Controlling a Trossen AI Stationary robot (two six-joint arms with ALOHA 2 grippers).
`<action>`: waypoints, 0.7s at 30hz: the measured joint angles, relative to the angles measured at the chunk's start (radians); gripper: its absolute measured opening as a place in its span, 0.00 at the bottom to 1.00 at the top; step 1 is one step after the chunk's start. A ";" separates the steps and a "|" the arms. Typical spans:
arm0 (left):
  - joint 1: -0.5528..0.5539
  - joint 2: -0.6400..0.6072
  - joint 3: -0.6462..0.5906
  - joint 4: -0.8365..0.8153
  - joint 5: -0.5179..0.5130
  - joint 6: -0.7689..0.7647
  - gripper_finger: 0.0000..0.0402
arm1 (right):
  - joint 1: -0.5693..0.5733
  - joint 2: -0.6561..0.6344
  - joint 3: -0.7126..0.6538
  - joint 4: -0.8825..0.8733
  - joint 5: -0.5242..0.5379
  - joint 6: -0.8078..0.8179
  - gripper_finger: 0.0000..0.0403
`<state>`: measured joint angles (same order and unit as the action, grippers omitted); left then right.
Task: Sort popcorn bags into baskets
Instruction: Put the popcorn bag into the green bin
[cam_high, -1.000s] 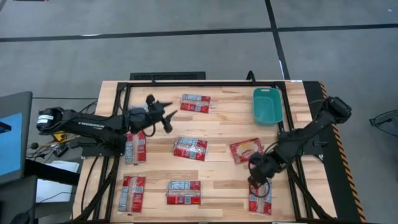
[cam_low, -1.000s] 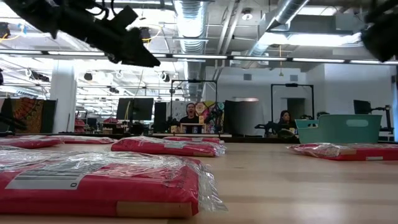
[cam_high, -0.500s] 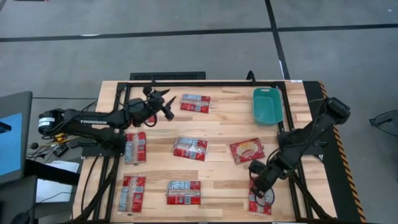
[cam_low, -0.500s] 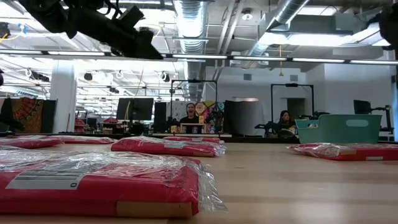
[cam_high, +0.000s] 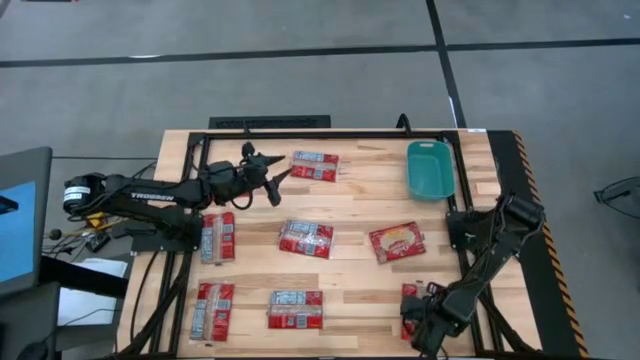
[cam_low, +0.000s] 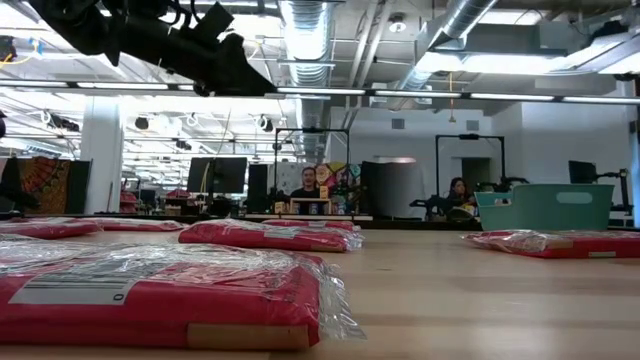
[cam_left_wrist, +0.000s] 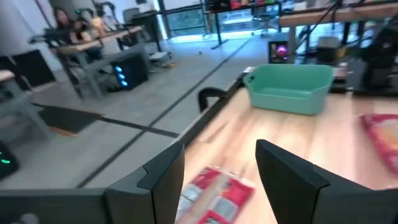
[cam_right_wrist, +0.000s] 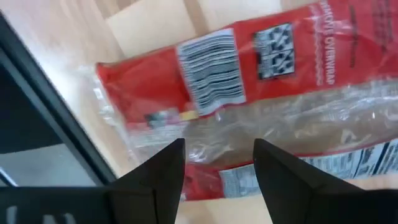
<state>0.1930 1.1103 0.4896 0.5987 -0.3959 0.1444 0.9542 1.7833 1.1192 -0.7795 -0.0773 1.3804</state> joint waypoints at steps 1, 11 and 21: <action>-0.010 0.000 0.000 -0.005 0.002 -0.007 0.47 | 0.002 0.011 0.026 -0.034 0.001 -0.001 0.53; -0.092 0.000 0.000 -0.013 -0.009 -0.027 0.47 | 0.040 0.064 0.152 -0.073 0.193 -0.003 0.53; -0.182 0.000 0.000 -0.055 -0.056 -0.007 0.47 | 0.053 0.174 0.156 0.022 0.212 -0.105 0.57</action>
<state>0.0112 1.1099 0.4892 0.5434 -0.4519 0.1375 1.0073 1.9569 1.2754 -0.7576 0.1345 1.2756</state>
